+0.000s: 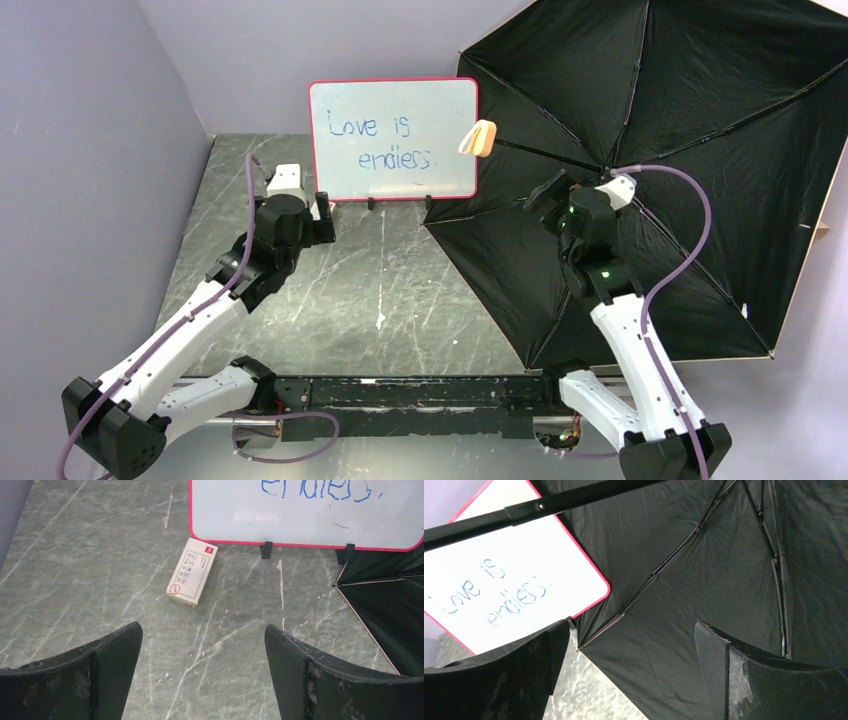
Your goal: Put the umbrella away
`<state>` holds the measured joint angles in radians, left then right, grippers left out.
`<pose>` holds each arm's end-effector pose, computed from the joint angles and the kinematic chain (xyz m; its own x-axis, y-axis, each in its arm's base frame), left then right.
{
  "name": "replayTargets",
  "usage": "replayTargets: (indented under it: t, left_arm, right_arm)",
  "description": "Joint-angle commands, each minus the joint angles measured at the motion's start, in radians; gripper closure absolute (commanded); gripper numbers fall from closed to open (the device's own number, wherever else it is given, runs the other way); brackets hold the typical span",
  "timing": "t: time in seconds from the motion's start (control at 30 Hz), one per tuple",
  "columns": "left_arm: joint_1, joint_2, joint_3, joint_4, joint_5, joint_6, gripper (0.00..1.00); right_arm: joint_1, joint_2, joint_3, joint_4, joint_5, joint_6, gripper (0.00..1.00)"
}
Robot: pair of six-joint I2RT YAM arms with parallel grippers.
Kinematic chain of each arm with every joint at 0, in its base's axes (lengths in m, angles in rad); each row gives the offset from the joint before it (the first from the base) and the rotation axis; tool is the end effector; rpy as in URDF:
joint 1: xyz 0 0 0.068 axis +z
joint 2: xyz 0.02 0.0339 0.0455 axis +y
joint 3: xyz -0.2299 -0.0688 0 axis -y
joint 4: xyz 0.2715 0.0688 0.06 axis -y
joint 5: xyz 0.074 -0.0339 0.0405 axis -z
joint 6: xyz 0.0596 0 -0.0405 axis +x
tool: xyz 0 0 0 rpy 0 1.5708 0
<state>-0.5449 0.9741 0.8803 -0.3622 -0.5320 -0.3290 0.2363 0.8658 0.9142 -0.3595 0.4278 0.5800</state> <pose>0.2545 -0.1189 0.2828 -0.3749 -0.0984 -0.9218 -0.0675 0.9946 -0.0787 0.2599 0.0371 0.3224 -0.1552 0.4755 -0.8659 0.3061 0.8565 0.4155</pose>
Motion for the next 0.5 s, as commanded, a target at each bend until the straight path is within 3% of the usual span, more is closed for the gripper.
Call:
replayTargets:
  t: [0.0, 0.2, 0.47]
  left_arm:
    - [0.010, -0.009, 0.036, 0.043, 0.021, 0.001, 0.05]
    - [0.011, -0.008, 0.041, 0.031, 0.041, -0.007, 0.05]
    - [0.011, -0.023, 0.026, 0.029, 0.052, -0.002, 0.05]
  right_arm:
    - [-0.014, 0.042, 0.041, -0.063, -0.041, 0.120, 0.00]
    - [-0.112, 0.130, 0.081, -0.122, -0.149, 0.230, 0.00]
    - [-0.506, 0.141, -0.008, 0.016, -0.693, 0.387, 0.01]
